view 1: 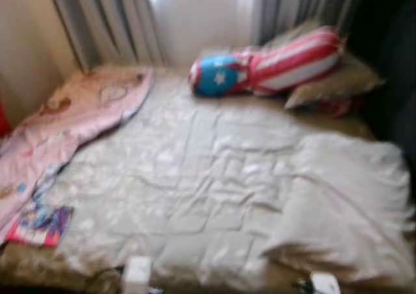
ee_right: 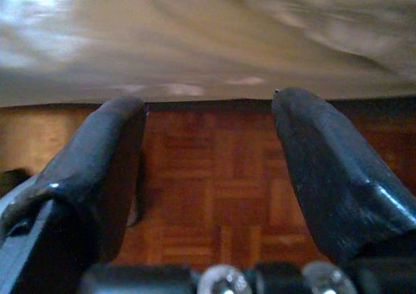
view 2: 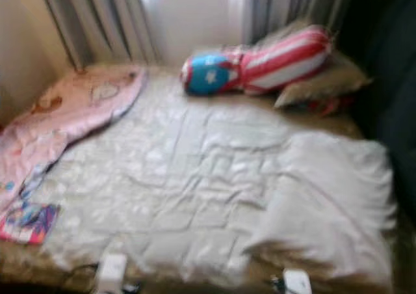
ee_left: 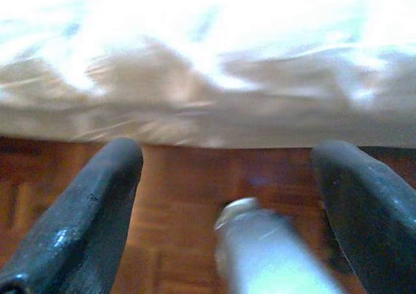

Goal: Clean up the room

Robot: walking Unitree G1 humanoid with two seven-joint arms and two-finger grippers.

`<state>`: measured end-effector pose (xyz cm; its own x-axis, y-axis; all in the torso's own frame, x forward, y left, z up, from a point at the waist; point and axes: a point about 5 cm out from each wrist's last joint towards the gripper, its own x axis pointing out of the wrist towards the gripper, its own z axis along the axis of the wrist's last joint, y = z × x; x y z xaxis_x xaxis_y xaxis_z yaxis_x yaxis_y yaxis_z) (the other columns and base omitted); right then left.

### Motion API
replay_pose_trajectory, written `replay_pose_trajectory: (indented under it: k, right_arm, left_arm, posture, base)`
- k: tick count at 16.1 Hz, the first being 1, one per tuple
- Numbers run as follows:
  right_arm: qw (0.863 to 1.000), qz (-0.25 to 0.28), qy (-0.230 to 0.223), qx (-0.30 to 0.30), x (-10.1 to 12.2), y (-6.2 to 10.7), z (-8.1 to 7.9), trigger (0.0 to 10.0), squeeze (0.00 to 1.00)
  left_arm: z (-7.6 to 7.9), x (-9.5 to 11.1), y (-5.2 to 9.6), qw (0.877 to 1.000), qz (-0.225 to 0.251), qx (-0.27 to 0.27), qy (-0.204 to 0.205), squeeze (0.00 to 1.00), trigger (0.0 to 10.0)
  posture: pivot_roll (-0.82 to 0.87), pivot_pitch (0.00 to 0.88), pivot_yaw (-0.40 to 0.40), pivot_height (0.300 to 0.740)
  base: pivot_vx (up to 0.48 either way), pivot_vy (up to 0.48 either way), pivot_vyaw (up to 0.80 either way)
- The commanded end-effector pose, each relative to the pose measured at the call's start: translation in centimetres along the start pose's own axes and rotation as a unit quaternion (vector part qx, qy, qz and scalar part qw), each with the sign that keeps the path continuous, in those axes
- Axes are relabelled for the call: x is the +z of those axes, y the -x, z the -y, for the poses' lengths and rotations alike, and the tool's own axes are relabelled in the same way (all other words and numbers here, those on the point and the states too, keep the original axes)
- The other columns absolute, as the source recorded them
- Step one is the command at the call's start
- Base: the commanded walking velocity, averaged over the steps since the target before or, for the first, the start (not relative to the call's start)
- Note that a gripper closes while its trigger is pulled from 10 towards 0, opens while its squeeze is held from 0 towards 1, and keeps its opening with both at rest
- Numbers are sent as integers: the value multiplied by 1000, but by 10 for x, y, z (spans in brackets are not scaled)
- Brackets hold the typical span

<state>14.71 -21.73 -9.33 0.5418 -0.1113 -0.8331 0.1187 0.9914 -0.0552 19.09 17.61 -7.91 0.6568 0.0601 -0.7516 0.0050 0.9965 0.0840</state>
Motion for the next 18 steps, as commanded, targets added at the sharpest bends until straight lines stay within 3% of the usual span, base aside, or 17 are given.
replay_pose_trajectory:
  k: [1, 3, 9, 18]
  right_arm:
    - [1000, 1, 1, 10, 1, -1, -9, 10000, 0]
    - [1000, 5, 2, 13, 4, -2, -18, 10000, 0]
    - [1000, 5, 0, 16, 2, -2, -23, 10000, 0]
    - [1000, 12, -4, 8, 5, -1, -5, 10000, 0]
  left_arm:
    - [-10, -1, 0, 1000, -4, 9, -14, 0, 10000]
    - [-10, -2, 1, 1000, -5, 10, -13, 0, 10000]
    - [-11, -3, 1, 1000, -8, 13, -10, 0, 10000]
    - [-11, -3, 1, 1000, -8, 13, -17, 0, 10000]
  posture:
    - [-72, 0, -12, 740]
    - [-71, 0, -13, 740]
    - [-72, 0, -13, 740]
    - [-73, 0, -14, 740]
  base:
    - [0, -341, 0]
    - [0, -341, 0]
    - [0, -224, -232]
    - [0, 0, 0]
